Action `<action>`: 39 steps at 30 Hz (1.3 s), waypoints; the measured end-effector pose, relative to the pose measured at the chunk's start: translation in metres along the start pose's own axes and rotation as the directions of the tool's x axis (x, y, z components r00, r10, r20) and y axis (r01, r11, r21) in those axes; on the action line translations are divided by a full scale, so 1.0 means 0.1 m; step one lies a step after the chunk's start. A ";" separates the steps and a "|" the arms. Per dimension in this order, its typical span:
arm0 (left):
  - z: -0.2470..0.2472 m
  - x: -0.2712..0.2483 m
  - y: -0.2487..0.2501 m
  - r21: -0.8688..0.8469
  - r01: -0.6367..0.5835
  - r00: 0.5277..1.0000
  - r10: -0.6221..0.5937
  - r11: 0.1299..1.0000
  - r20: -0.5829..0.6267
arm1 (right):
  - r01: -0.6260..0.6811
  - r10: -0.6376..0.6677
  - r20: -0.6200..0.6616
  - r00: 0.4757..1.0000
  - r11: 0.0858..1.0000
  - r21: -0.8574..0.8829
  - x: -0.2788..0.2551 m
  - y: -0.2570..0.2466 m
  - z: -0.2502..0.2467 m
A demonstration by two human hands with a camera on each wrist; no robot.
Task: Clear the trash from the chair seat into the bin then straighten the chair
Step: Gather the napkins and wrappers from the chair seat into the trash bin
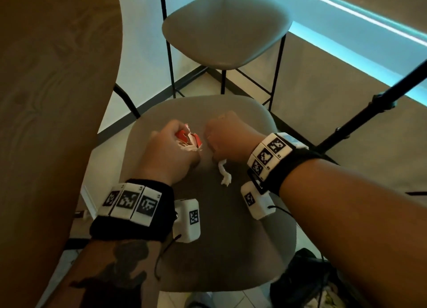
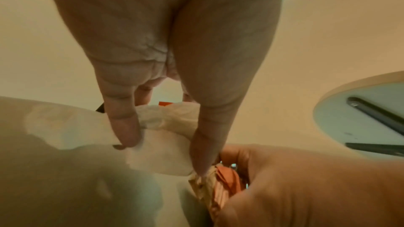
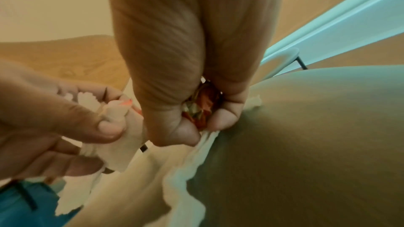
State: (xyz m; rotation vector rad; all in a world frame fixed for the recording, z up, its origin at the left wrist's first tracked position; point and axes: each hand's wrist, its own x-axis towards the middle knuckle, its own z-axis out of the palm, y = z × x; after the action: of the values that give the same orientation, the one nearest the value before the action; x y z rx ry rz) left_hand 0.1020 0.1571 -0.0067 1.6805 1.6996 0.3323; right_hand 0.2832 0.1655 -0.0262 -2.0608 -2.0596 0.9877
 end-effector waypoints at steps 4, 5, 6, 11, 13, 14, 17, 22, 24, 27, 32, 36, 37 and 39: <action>-0.02 -0.35 0.11 -0.055 -0.109 0.994 0.109 0.993 0.004 | -0.007 0.036 -0.129 0.991 0.976 0.220 -0.44 0.25 -0.09; -0.02 -0.45 0.15 -0.062 -0.149 0.989 0.149 0.987 0.006 | 0.004 0.044 -0.160 0.986 0.959 0.284 -0.59 0.33 -0.12; -0.01 -0.55 0.21 -0.076 -0.192 0.981 0.193 0.978 0.011 | 0.023 0.049 -0.190 0.981 0.933 0.359 -0.77 0.40 -0.16; 0.25 -1.16 0.56 -0.170 -0.362 0.917 0.383 0.917 0.113 | 0.009 0.222 -0.276 0.935 0.765 0.644 -1.88 0.88 -0.22; 0.48 -1.40 0.74 -0.225 -0.392 0.877 0.436 0.892 0.201 | -0.027 0.310 -0.291 0.905 0.724 0.689 -2.38 1.13 -0.12; 0.62 -1.52 0.83 -0.259 -0.399 0.850 0.461 0.879 0.254 | -0.048 0.364 -0.305 0.880 0.707 0.706 -2.64 1.27 -0.05; 1.19 -1.85 1.03 -0.330 -0.393 0.766 0.504 0.858 0.398 | -0.044 0.515 -0.314 0.797 0.569 0.821 -3.44 1.74 0.32; 2.43 -2.36 1.11 -0.369 -0.383 0.561 0.531 0.847 0.636 | -0.052 0.760 -0.238 0.604 0.336 0.940 -4.56 2.56 1.37; 3.01 -2.51 1.04 -0.327 -0.395 0.475 0.495 0.859 0.728 | -0.052 0.840 -0.164 0.517 0.223 0.974 -4.85 2.89 1.90; 3.87 -2.68 0.79 -0.224 -0.375 0.378 0.369 0.899 0.849 | -0.050 0.912 -0.021 0.410 0.046 0.998 -5.10 3.30 2.69; 5.06 -2.85 0.26 -0.005 -0.398 0.311 0.139 0.918 0.940 | -0.086 0.935 0.224 0.275 -0.208 0.974 -5.14 3.87 3.81; 5.69 -2.86 -0.14 0.123 -0.352 0.300 -0.012 0.928 0.954 | -0.058 0.889 0.380 0.257 -0.379 0.924 -5.00 4.19 4.46; 5.81 -2.86 -0.23 0.140 -0.320 0.305 -0.038 0.937 0.952 | -0.057 0.878 0.409 0.248 -0.408 0.911 -4.98 4.24 4.56; 6.00 -2.85 -0.37 0.178 -0.265 0.328 -0.085 0.948 0.941 | -0.062 0.855 0.460 0.239 -0.459 0.886 -4.94 4.32 4.74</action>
State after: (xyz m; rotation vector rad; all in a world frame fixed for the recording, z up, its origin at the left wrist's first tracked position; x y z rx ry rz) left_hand 0.4262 -0.2942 -0.3721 1.6184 0.7173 -0.8301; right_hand 0.4873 -0.5144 -0.4156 -1.7528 0.7282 0.9659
